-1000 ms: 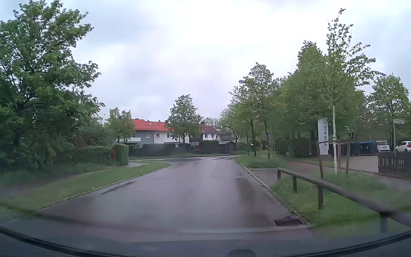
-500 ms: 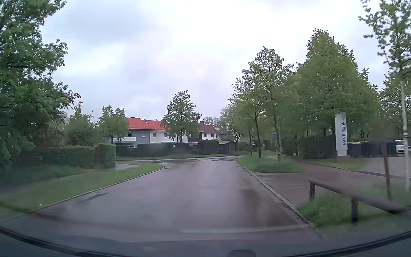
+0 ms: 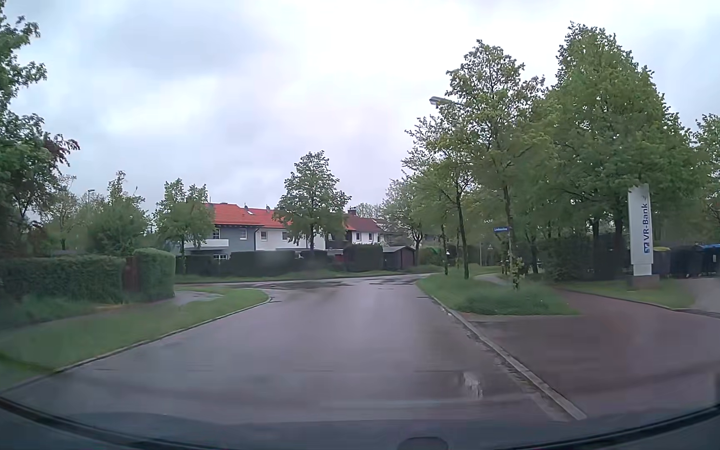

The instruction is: Follow the waypoints while adhering to traffic rules and regulations

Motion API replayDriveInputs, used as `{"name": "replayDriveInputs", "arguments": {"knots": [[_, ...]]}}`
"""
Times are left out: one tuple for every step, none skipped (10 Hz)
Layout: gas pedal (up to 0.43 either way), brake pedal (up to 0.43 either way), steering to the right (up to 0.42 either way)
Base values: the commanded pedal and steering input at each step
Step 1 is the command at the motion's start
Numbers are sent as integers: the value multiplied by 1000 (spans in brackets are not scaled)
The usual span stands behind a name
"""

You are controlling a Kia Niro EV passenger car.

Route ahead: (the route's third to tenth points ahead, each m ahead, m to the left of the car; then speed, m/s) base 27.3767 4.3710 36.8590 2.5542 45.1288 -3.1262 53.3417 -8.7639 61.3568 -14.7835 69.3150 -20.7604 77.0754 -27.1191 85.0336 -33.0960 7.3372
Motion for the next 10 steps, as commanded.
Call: {"name": "replayDriveInputs", "arguments": {"knots": [[110,0,0],[110,0,0],[110,0,0],[110,0,0],[110,0,0],[110,0,0],[110,0,0],[110,0,0],[110,0,0],[98,0,0]]}}
